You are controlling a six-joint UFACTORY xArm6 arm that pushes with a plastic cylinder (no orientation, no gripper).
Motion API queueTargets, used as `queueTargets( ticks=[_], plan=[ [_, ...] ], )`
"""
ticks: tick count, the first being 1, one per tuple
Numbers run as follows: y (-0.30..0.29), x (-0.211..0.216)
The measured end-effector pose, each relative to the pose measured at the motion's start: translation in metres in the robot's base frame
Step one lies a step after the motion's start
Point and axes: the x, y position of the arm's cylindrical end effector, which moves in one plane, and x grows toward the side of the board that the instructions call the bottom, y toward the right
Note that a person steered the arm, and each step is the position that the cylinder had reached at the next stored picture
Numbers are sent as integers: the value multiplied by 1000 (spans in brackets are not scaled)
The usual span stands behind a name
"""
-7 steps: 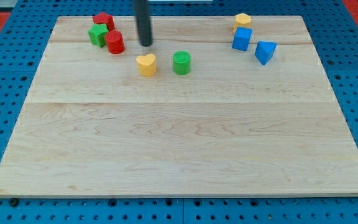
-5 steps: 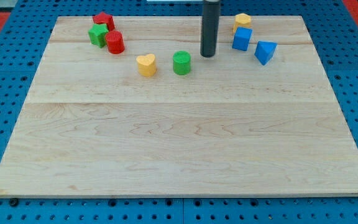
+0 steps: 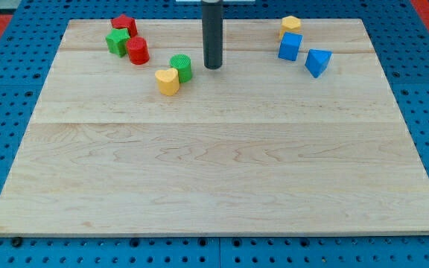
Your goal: Push the green circle into the green star
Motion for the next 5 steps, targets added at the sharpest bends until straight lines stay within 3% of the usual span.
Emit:
queueTargets(
  ticks=[1,3,5],
  plan=[
    [-14,24],
    [-93,-34],
    [-101,-59]
  ],
)
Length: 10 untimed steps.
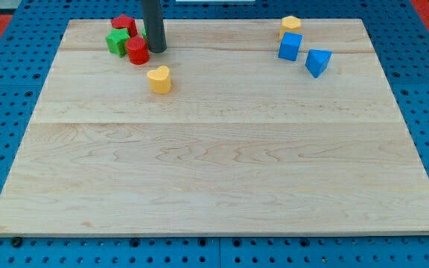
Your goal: Push the green circle into the green star
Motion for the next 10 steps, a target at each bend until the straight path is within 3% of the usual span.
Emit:
queueTargets(
  ticks=[2,6,8,10],
  plan=[
    [52,-20],
    [76,-39],
    [-18,-47],
    [10,-41]
  ],
)
